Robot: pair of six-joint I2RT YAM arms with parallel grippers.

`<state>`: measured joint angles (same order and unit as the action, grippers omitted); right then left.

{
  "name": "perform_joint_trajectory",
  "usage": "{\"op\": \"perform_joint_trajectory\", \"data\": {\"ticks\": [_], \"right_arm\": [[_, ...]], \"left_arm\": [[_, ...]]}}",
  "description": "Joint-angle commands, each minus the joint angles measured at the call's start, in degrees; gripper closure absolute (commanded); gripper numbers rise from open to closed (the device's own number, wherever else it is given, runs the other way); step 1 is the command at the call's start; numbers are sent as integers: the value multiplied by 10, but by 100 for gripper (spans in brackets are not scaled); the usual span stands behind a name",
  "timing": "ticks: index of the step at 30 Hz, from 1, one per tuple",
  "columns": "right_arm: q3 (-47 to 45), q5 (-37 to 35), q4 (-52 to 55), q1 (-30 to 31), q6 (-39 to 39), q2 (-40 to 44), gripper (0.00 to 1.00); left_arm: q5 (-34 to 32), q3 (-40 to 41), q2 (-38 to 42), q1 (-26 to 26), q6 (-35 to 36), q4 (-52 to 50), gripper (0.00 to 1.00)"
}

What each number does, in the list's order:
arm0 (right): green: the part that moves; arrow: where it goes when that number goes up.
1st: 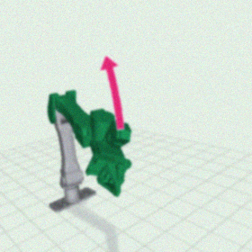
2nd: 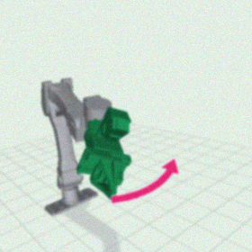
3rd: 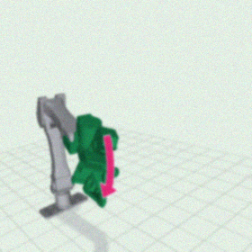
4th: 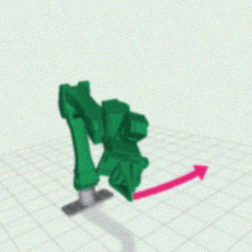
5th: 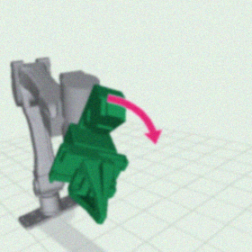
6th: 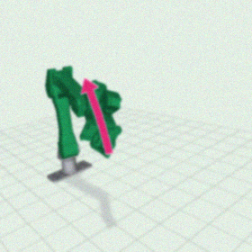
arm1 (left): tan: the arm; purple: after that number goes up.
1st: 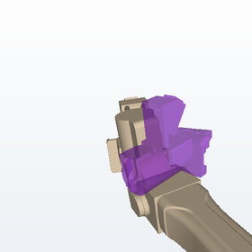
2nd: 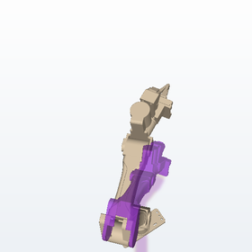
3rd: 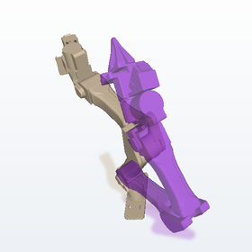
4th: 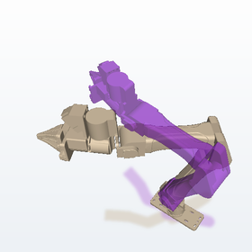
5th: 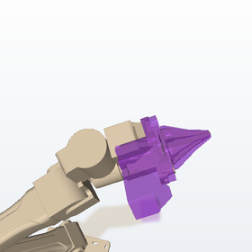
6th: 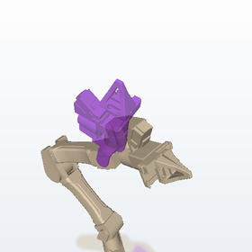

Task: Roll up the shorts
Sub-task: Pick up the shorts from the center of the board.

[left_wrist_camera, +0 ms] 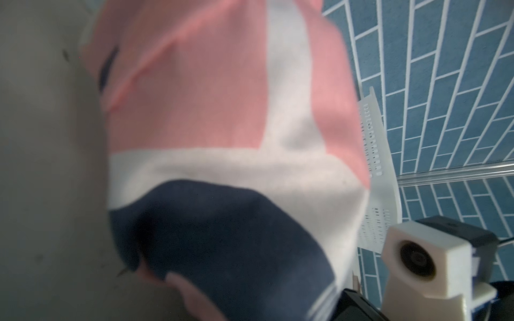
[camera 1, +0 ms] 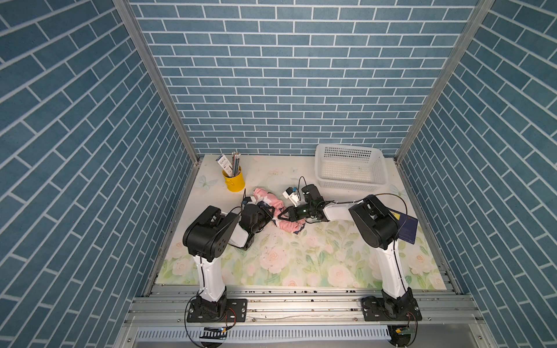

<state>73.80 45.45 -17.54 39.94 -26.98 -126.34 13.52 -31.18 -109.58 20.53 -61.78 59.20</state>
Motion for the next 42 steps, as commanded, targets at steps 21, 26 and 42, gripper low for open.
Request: {"op": "perform_joint_trajectory", "data": {"ticks": [21, 26, 42], "right_arm": [[20, -63, 87, -48, 45, 35, 40], [42, -14, 44, -48, 15, -22, 39], [-13, 122, -194, -21, -145, -61, 49]], "left_arm": [[72, -31, 72, 1, 144, -242, 100], [77, -15, 78, 1, 148, -229, 100], [99, 4, 50, 1, 137, -156, 100]]}}
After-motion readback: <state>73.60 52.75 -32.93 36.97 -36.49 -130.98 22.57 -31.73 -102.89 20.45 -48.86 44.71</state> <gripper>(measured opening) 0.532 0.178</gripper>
